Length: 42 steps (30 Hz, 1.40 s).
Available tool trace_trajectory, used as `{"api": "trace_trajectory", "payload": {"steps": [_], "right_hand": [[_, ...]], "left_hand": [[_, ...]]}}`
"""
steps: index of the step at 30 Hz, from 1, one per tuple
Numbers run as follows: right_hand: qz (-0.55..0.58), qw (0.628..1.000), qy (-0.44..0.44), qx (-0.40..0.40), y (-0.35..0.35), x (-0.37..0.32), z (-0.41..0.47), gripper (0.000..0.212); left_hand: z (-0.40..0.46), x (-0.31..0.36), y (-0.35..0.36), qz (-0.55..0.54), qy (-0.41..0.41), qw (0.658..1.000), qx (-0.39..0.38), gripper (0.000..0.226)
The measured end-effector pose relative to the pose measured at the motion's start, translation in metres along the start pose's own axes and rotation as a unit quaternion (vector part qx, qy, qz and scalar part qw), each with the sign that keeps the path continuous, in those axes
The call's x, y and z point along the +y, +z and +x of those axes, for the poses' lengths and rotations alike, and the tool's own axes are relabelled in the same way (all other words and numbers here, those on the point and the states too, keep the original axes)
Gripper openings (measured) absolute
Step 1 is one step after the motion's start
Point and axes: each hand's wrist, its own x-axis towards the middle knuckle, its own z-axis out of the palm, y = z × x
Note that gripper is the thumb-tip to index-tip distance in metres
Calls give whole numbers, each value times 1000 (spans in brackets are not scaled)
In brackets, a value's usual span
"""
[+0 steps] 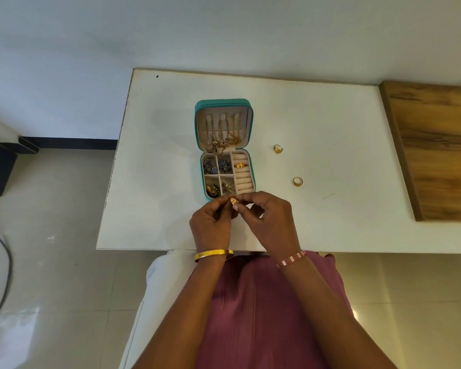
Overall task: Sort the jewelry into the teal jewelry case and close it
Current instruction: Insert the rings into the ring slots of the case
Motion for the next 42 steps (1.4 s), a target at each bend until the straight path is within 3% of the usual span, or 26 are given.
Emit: {"api": "trace_trajectory", "payload": {"steps": [5, 12, 17, 20, 23, 30, 35, 37, 40, 42], "right_hand": [[-47, 997, -50, 18, 1, -3, 3, 16], [-96, 994, -50, 20, -15, 4, 42, 20], [-257, 960, -104, -40, -11, 12, 68, 20], [-344, 925, -159, -36, -9, 12, 70, 16], [-388, 902, -184, -45, -8, 10, 70, 31], [-421, 880, -219, -29, -3, 16, 64, 33], [-417, 881, -224, 12, 2, 21, 61, 33], [-370, 902, -215, 50, 0, 25, 57, 30], [-213, 961, -110, 137, -11, 34, 41, 22], [-128, 969, -14, 212, -22, 45, 29, 20]], "left_hand": [[1, 1, -1, -5, 14, 1000, 7, 20], [4, -6, 1, -34, -34, 999, -10, 27], [3, -6, 1, -54, -59, 997, 3, 22], [3, -6, 1, -67, -58, 996, 3, 23], [2, -5, 1, -72, -58, 996, 4, 23], [3, -5, 1, -82, -62, 995, 0, 24], [2, -5, 2, -72, -48, 996, -6, 22], [1, -4, 3, -68, -38, 997, -17, 19], [-2, -3, 5, -81, -33, 995, -41, 18], [-4, -3, 7, -92, -41, 993, -60, 16]]}}
